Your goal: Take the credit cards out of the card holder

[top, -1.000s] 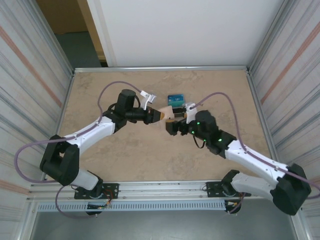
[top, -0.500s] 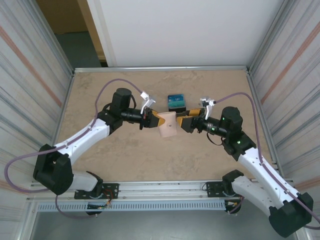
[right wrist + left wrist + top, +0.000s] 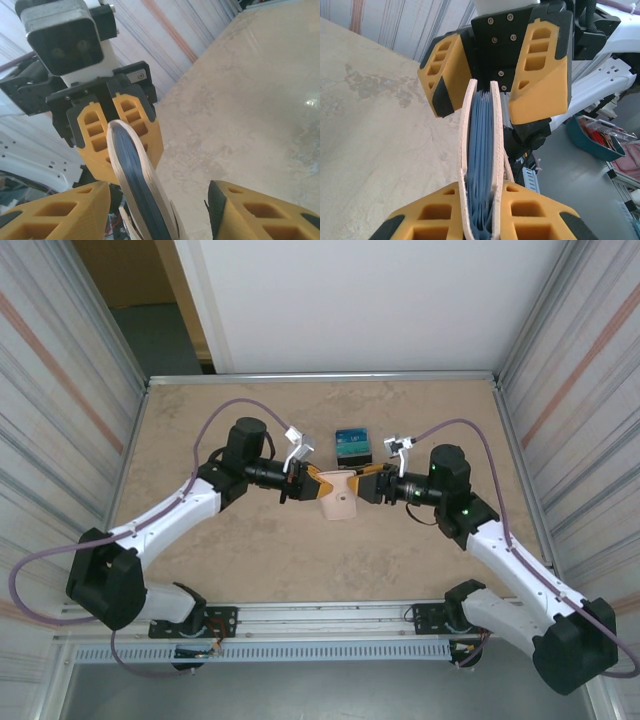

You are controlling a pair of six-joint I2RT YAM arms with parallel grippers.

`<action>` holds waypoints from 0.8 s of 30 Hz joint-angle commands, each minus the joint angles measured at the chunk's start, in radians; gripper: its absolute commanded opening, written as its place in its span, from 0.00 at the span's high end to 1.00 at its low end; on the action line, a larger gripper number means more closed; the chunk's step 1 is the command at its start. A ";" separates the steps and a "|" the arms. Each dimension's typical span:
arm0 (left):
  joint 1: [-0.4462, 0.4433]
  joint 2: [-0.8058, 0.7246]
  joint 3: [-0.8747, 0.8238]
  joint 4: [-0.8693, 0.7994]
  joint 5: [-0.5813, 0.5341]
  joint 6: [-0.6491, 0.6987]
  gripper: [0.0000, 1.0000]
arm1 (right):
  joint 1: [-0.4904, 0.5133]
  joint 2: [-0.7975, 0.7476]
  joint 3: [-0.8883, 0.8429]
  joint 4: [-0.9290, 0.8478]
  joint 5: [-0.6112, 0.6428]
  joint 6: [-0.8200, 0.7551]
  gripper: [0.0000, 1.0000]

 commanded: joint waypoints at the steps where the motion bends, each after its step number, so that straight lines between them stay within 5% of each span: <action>1: -0.005 0.005 0.029 0.004 -0.004 0.014 0.90 | 0.024 0.022 0.042 0.044 -0.022 0.006 0.49; 7: -0.005 0.017 0.036 0.016 -0.056 -0.005 0.87 | 0.091 0.076 0.061 0.035 0.025 -0.013 0.56; 11: -0.005 0.023 0.037 0.016 -0.076 -0.011 0.83 | 0.108 0.090 0.075 0.007 0.081 -0.033 0.76; 15: -0.004 0.010 0.027 0.015 -0.103 -0.017 0.64 | 0.099 0.077 0.071 -0.002 0.130 -0.038 0.95; 24: 0.051 -0.059 -0.159 0.257 -0.115 -0.274 0.43 | 0.036 0.001 0.026 0.068 0.143 0.001 1.00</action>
